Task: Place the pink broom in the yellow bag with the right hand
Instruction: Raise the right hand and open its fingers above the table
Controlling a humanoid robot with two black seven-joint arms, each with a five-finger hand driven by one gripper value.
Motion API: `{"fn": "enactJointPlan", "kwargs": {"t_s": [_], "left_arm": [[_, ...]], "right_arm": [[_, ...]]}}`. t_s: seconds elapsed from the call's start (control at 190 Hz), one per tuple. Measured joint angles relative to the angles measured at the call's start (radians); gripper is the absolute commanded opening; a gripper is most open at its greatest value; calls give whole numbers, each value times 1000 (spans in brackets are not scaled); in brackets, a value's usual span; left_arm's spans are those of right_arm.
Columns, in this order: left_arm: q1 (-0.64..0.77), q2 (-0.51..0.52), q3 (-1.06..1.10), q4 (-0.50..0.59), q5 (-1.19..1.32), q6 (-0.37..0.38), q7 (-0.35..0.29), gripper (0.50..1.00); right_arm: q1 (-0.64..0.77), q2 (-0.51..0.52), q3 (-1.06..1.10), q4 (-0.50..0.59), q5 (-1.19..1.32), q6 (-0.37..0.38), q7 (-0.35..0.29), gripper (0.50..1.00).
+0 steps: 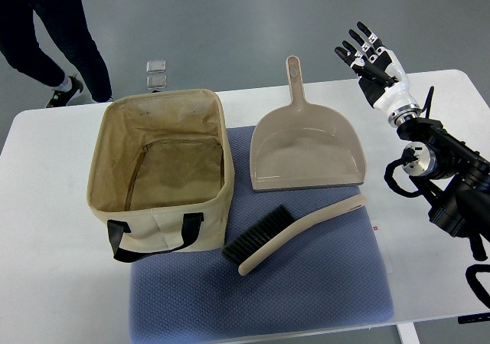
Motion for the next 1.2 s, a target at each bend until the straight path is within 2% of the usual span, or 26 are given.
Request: {"fn": "enactJointPlan", "kwargs": {"t_s": [0.546, 1.197], "left_arm": [[-9, 0, 1, 14, -5, 11, 0, 1000], [-7, 0, 0, 14, -4, 11, 0, 1000]], "right_arm": [[9, -8, 0, -3, 2, -13, -2, 928], [35, -60, -18, -3, -3, -114, -12, 928]]}}
